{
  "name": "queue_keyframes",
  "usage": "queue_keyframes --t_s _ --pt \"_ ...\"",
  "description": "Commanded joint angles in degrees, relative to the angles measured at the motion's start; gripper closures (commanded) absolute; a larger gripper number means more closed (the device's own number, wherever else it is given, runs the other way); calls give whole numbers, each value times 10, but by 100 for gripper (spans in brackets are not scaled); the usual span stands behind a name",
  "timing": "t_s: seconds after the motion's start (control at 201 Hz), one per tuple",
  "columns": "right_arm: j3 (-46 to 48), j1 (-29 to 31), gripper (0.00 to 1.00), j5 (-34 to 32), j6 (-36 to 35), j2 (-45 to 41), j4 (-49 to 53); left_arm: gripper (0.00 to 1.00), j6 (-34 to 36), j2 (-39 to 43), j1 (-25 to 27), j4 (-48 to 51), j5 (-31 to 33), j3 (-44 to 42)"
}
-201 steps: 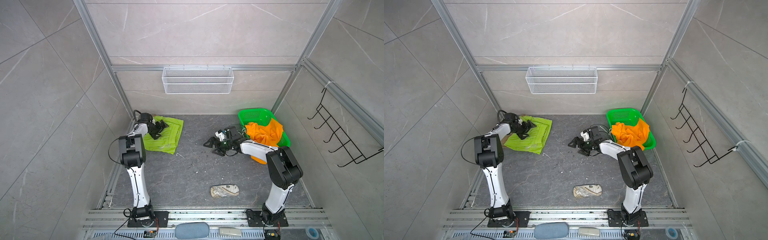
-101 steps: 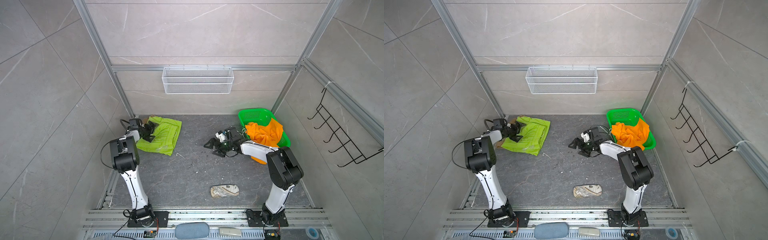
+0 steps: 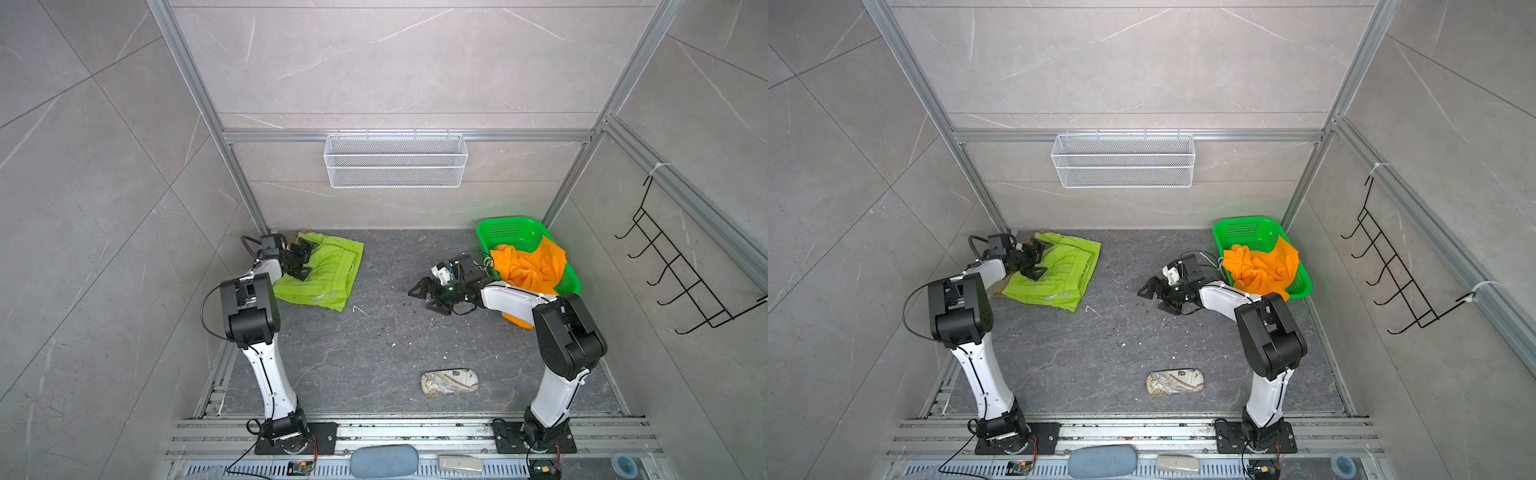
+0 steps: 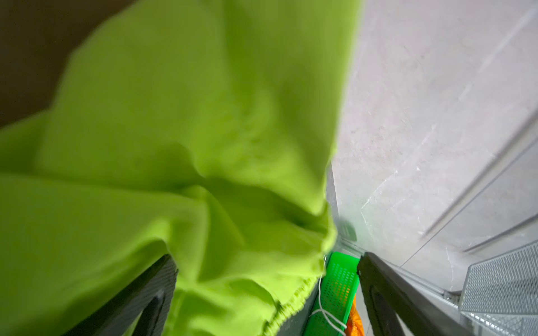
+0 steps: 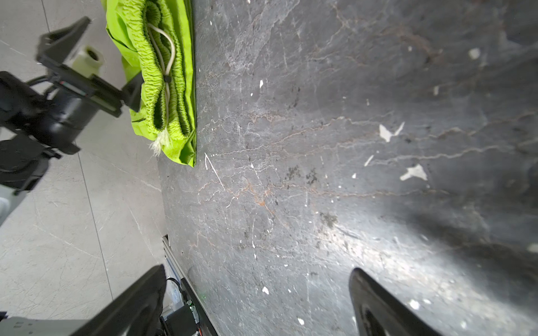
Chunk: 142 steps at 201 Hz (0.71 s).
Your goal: Fold and stack the shorts
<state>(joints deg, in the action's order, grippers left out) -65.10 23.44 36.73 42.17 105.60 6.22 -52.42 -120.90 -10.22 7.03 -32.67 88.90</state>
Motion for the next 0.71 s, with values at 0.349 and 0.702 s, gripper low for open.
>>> queue_keyframes --t_s 0.349,0.702 --pt "3 1 1 -11 -20 -30 21 0 145 -39 91 134 37 181" --pt "16 1 1 -10 -21 -25 15 0 147 -174 27 159 24 328"
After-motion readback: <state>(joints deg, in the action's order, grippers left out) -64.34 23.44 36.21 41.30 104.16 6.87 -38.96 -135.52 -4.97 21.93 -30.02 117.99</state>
